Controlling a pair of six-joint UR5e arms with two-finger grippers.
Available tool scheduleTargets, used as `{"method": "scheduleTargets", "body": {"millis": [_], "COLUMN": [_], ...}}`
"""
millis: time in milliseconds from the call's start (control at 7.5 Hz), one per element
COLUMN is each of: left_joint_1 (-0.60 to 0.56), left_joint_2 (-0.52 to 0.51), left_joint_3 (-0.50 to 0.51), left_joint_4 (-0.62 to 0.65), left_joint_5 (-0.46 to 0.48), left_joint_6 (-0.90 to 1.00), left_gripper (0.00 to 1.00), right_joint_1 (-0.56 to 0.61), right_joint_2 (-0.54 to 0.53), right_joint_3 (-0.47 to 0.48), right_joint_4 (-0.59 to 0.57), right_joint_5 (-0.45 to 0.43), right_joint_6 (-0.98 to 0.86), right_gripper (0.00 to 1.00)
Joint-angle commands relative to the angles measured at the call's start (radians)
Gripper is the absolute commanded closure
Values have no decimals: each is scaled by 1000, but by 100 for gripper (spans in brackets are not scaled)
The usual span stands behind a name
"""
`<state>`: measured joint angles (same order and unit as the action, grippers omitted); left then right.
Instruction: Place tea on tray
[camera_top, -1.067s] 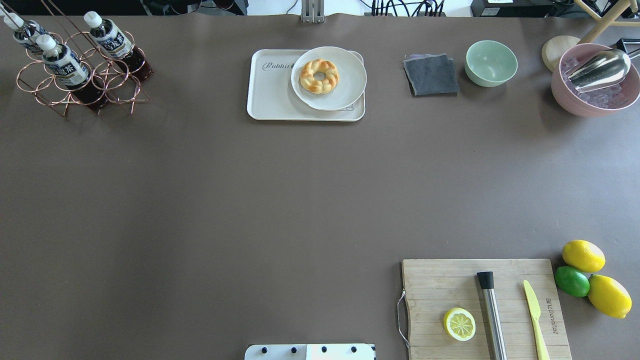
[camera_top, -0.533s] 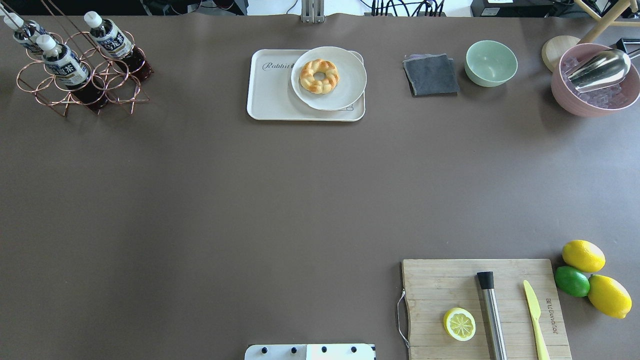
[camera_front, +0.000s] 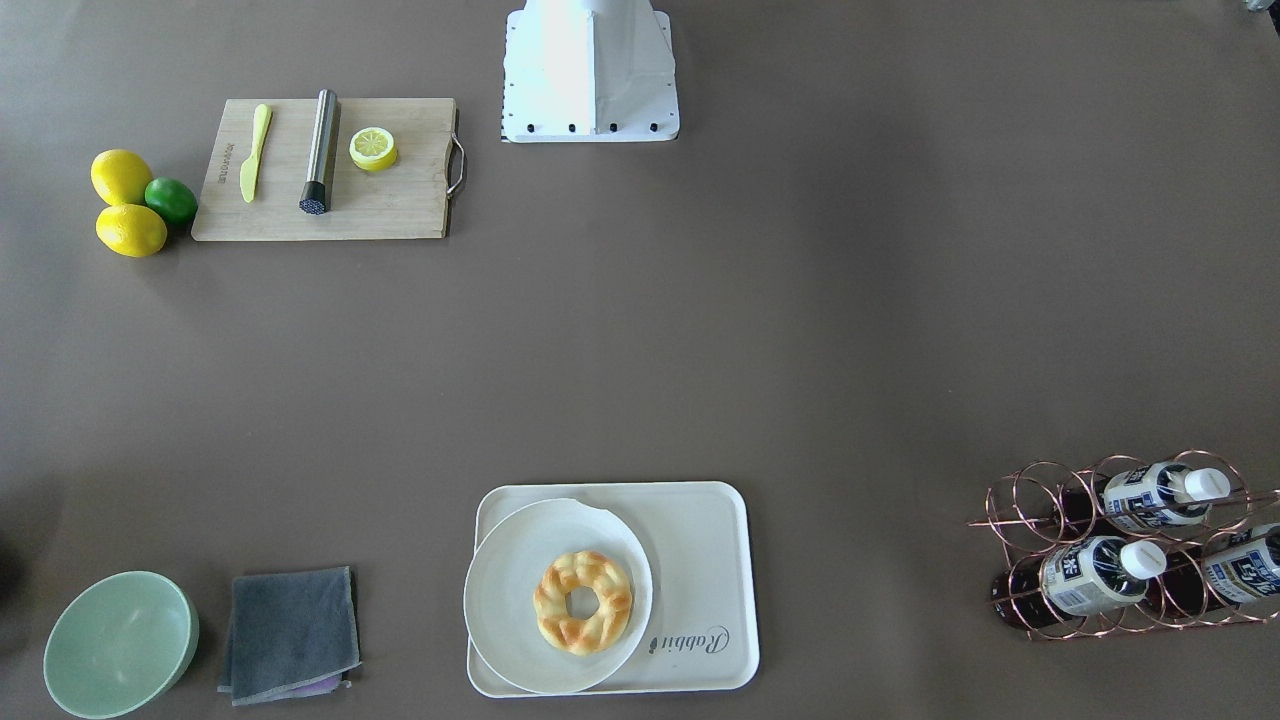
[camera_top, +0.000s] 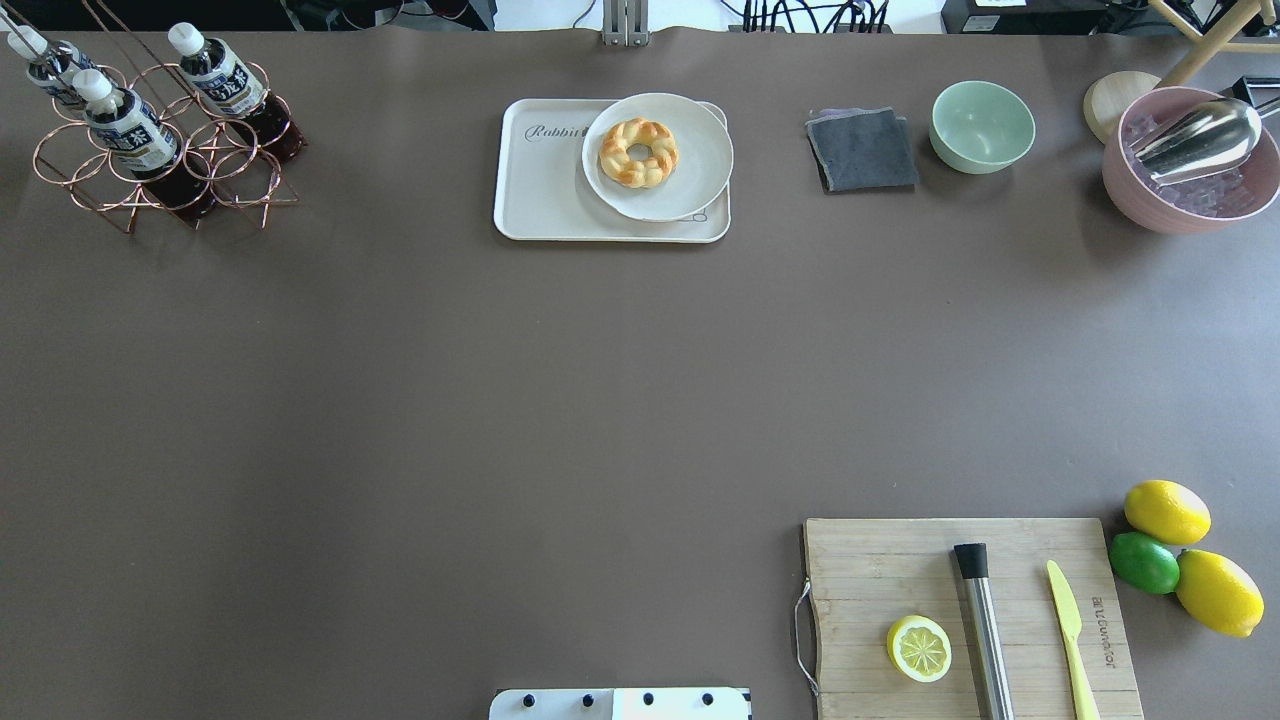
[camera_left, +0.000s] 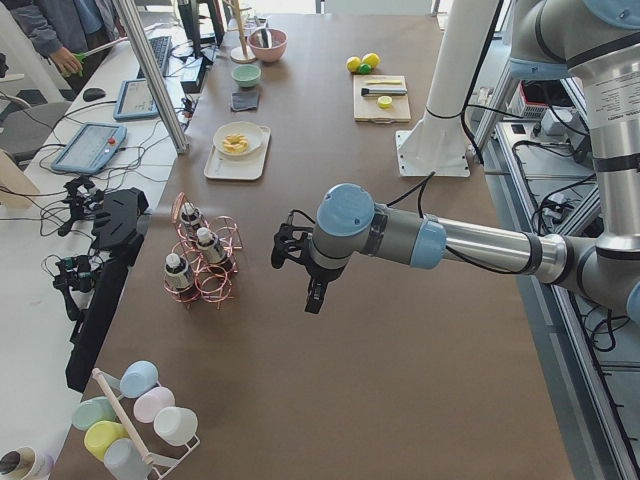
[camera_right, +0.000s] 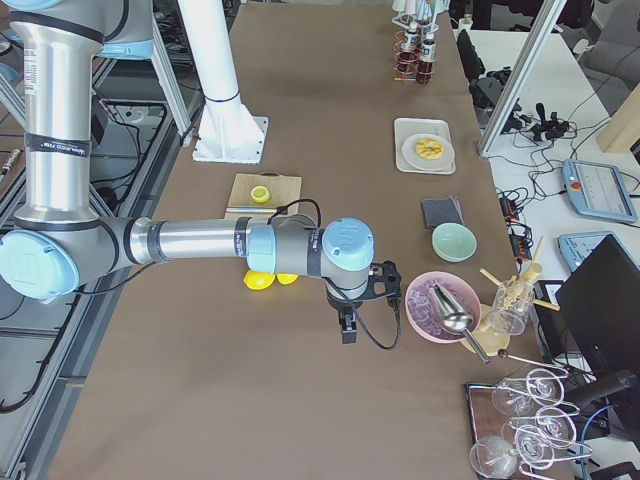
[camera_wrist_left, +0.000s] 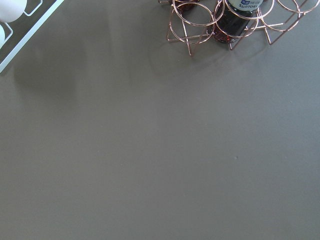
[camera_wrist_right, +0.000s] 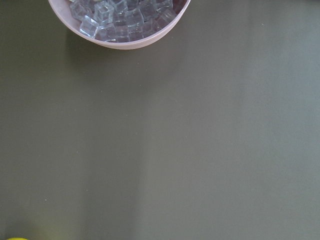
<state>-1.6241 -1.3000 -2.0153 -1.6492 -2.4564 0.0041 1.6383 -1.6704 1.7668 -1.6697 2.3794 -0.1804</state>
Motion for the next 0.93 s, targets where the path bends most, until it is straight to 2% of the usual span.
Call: {"method": "scheduleTargets", "body": {"millis": [0,133,267,400,533,800], "left_joint_1": [100,133,138,148,185,286], "left_joint_2": [-140,-229,-316,-373,-390,-412], "left_joint_3": [42,140,235,288,320,317], "left_joint_4": [-9,-46,-148,-275,-346,-494], "left_joint_5": [8,11,23,89,138,221], "left_joint_6": [-113,-137,-200,-319,-360,-571], "left_gripper": [3,3,3,2,2,3], "right_joint_1": [-3,-9,-11,-18,-21,-21], "right_joint_2": [-3,1,18,18,17,-3], "right_joint_3": [14,16,13,7,5,0], "right_joint_4": [1,1,2,1,2,56], "right_joint_5": [26,43,41,41,41,44], "right_joint_6": [11,18,22,22,19,15], "right_gripper": [0,0,0,0,0,0]}}
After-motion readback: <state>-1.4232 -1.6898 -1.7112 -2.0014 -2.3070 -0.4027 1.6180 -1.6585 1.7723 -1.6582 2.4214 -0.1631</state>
